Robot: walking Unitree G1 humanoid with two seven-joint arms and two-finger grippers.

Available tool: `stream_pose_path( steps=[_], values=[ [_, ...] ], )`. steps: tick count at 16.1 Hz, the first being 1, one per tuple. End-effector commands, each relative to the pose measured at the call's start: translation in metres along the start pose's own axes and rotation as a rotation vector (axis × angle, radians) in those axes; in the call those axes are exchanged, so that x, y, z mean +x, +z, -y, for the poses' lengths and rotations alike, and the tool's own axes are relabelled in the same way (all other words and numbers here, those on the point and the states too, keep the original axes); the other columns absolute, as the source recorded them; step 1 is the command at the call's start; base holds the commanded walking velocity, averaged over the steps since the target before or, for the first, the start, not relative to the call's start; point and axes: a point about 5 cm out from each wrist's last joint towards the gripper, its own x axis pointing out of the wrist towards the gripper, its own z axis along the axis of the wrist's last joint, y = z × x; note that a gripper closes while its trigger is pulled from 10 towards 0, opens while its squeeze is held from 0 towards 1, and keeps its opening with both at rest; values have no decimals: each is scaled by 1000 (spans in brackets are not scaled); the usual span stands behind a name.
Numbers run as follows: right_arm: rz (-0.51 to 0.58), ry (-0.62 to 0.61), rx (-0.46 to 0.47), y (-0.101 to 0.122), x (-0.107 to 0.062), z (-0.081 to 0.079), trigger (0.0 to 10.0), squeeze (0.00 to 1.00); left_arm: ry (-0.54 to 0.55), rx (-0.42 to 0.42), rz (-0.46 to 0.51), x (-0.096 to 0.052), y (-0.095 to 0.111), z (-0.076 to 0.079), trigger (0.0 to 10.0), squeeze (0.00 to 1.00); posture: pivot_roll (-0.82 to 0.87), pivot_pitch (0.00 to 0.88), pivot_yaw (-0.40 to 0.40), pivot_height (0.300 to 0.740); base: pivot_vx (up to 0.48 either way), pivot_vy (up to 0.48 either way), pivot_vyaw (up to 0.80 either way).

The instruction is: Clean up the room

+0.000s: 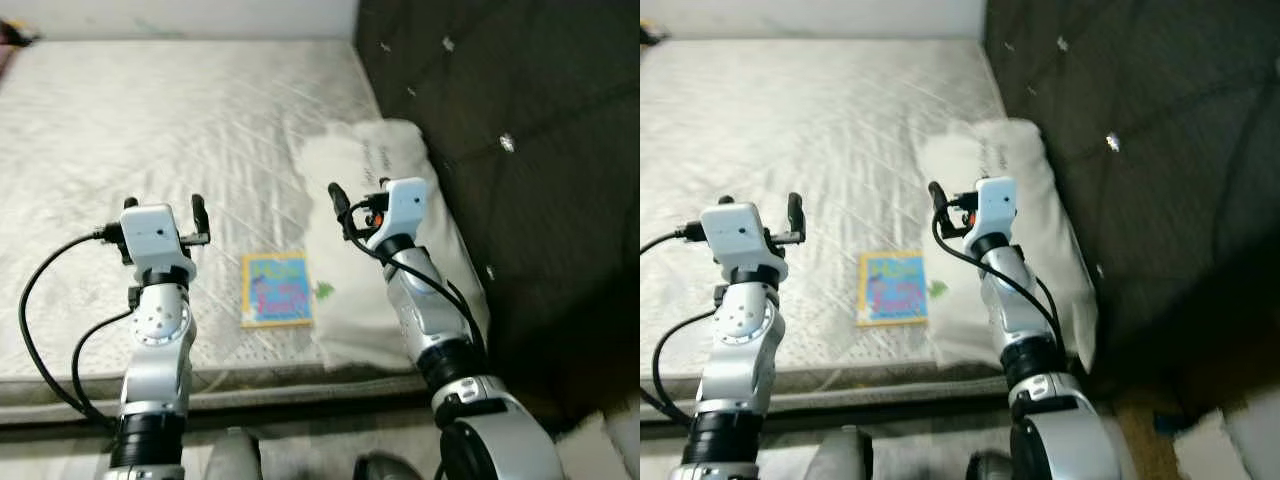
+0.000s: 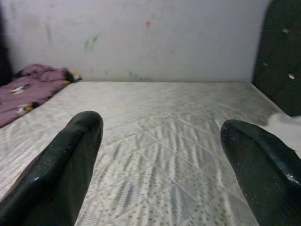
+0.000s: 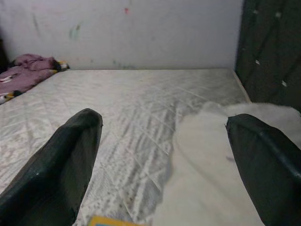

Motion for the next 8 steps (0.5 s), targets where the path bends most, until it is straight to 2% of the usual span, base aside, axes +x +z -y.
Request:
stream_pose_path(
  steps=[1,8],
  values=[
    [-16,-3,-2,-5,-2,1,10000,0,4,-5,-29,-2,-4,-1,10000,0,69,0,-52,740,0,0,0],
    [-22,-4,-19,-6,-6,6,10000,0,-8,-45,-73,-3,-10,-1,10000,0,67,0,-57,740,0,0,0]
  ],
)
